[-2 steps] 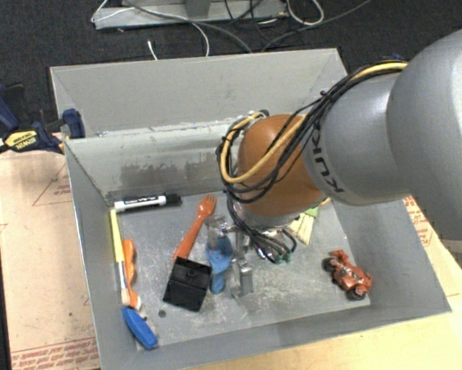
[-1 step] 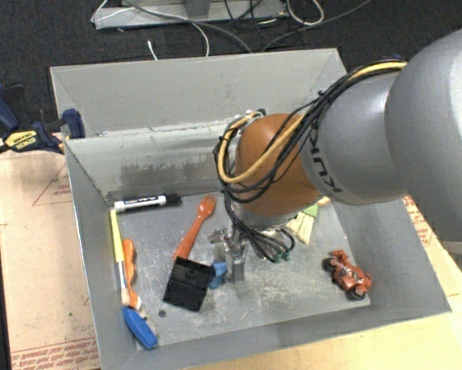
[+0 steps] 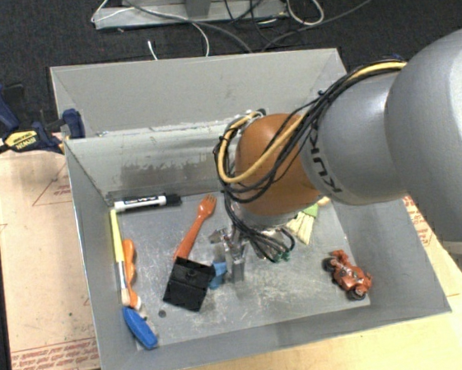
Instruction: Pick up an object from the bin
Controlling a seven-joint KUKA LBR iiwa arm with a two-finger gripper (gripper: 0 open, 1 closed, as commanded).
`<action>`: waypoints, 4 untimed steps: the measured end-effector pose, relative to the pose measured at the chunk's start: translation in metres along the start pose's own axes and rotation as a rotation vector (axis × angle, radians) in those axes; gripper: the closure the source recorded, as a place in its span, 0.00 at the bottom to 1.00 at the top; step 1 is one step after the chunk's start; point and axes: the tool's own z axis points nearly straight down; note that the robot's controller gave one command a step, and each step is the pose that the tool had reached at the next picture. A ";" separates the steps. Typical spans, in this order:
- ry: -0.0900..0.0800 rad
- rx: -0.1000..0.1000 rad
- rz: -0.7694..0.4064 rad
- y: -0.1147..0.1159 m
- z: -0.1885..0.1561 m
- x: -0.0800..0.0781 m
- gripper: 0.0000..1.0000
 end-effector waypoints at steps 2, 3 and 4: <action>0.003 -0.001 0.002 0.001 -0.040 0.001 1.00; -0.003 -0.002 0.003 0.001 -0.057 -0.001 1.00; 0.000 -0.002 0.004 0.001 -0.073 -0.001 1.00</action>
Offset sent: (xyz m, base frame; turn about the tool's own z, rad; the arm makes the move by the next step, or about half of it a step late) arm -0.0005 -0.0001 0.0584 0.0009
